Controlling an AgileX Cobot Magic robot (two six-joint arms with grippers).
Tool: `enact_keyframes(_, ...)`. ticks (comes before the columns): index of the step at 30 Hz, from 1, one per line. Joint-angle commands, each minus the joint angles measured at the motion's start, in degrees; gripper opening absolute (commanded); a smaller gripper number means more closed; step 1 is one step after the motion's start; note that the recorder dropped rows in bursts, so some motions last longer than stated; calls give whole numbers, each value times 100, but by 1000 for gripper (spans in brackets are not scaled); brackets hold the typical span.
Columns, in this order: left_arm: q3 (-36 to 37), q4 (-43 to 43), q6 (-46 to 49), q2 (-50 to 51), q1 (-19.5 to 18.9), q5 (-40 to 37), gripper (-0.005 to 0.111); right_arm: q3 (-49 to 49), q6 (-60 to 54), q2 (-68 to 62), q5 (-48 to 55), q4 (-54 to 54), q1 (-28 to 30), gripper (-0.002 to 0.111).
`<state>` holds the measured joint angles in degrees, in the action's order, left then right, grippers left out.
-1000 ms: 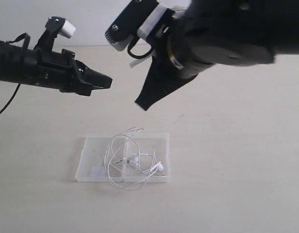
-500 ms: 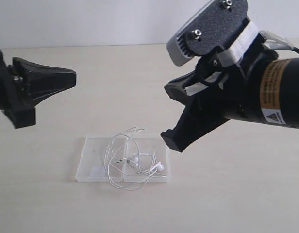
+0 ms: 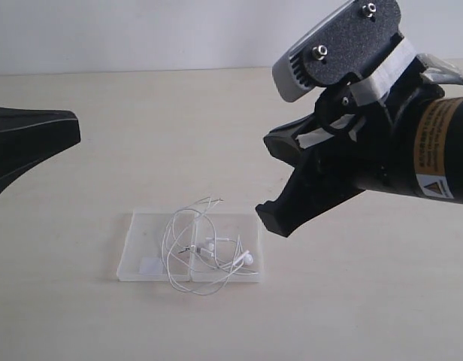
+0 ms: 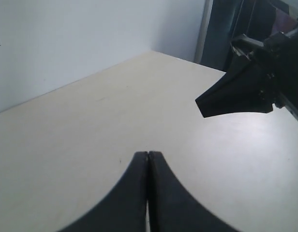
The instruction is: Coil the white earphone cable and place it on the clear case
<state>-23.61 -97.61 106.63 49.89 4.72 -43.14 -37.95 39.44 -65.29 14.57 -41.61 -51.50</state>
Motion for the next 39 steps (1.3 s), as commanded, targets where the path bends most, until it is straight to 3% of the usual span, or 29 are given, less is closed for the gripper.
enact_keyframes(1,45,-8,-51,-44,6,-29,0,13,14,57,-11,-13,37,0)
enact_keyframes(8,45,221,34,-234,6,199,0,13,14,57,-11,-13,37,0)
enact_keyframes(14,193,1058,-1573,-1610,-7,290,0,13,14,57,-11,-13,37,0)
enact_keyframes(24,1449,1088,-3928,-4441,-7,2790,0,13,14,57,-11,-13,37,0)
enact_keyframes(34,1609,1175,-4075,-4989,-7,3047,0,13,14,57,-11,-13,37,0)
enact_keyframes(36,1609,2982,-5538,-4989,-7,3132,0,13,14,57,-11,-13,37,0)
enact_keyframes(37,1609,4848,-7531,-4989,-7,3149,0,13,14,57,-11,-13,37,0)
enact_keyframes(38,1609,5984,-8621,-4989,-7,3139,0,13,14,57,-11,-13,37,0)
enact_keyframes(39,1609,8220,-10414,-4989,-7,3060,0,13,14,57,-11,-13,37,0)
